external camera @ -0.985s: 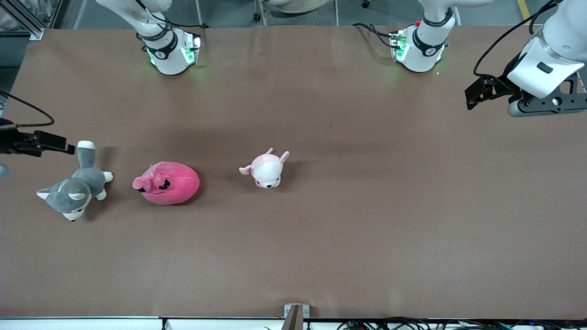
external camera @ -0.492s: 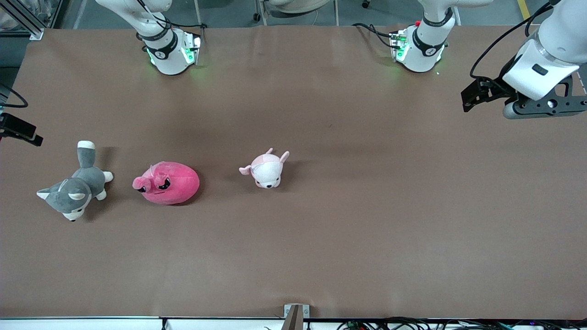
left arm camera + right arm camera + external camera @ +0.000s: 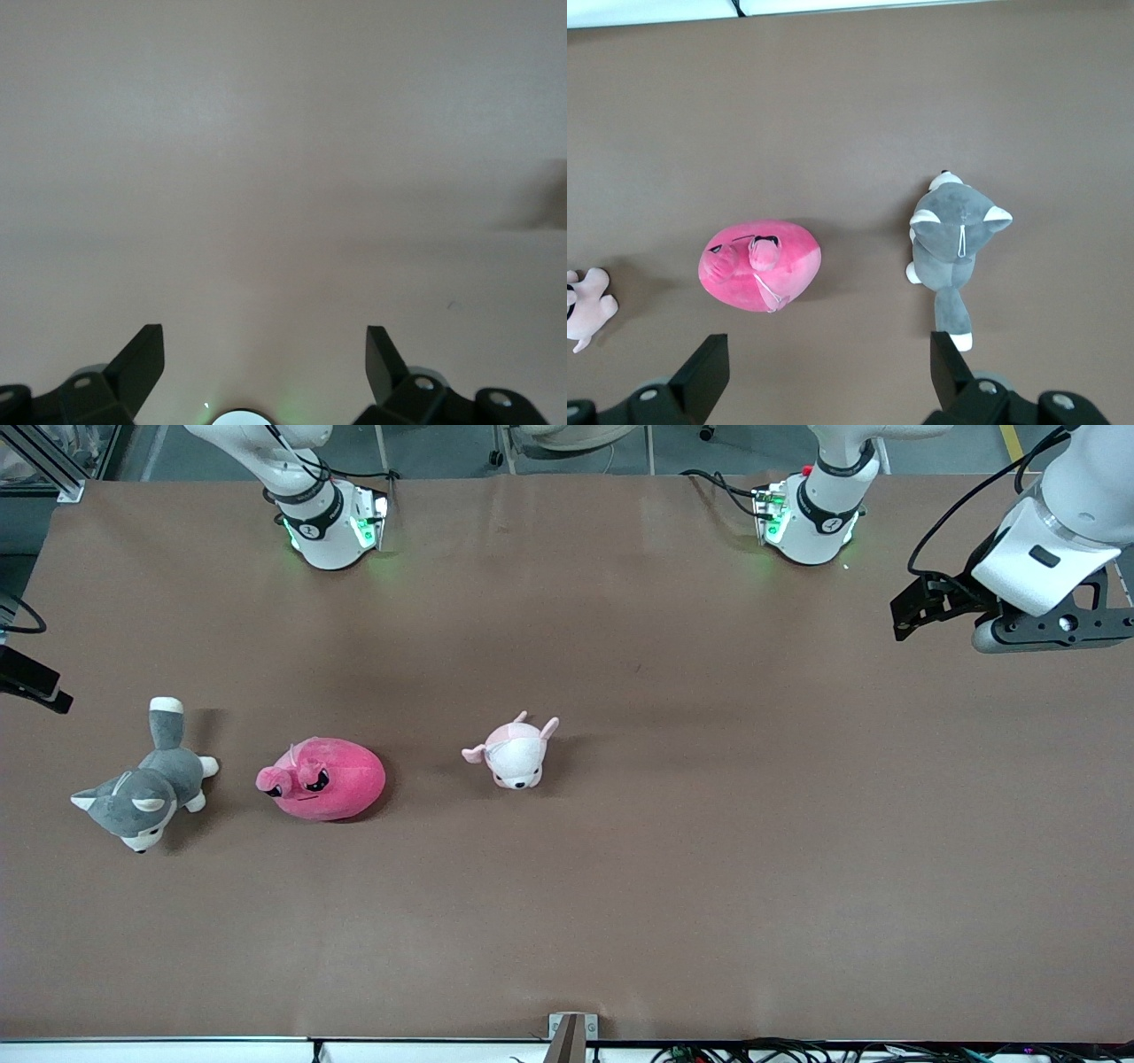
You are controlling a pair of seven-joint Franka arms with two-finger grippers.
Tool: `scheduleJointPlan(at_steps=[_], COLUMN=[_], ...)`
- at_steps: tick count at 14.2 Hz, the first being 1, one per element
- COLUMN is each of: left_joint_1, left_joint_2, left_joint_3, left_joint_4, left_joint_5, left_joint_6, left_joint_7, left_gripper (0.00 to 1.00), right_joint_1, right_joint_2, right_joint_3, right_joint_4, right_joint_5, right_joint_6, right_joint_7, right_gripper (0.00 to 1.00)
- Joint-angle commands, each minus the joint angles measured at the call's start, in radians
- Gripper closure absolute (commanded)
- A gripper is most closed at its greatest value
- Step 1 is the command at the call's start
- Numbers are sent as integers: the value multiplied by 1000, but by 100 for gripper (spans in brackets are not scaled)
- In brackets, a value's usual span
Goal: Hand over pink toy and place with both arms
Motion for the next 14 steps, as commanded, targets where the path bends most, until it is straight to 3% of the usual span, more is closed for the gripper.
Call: scheduleJointPlan(at_steps=[1,4,9,14], left_joint_1=[10,13,27,31], left_joint_2=[1,3,6,6], left_joint_3=[-1,3,10,10], left_joint_4=[16,19,33,33], left_joint_5=[-14,-12,0,0], left_joint_6=[-12,-10,-12,-10], left_joint_7=[17,26,100,101], left_gripper=[0,0,0,0], right_joint_1=[29,23,22,25], right_joint_2=[-78,-105,-257,-292], right_joint_3=[-16,-16,-12,-9], right_joint_4=[-90,-105,-285,-348], right_joint_5=[-21,-23,-23,-23], right_joint_6=[45,28,39,47], right_joint_7=[17,17,19,51], right_gripper=[0,0,0,0])
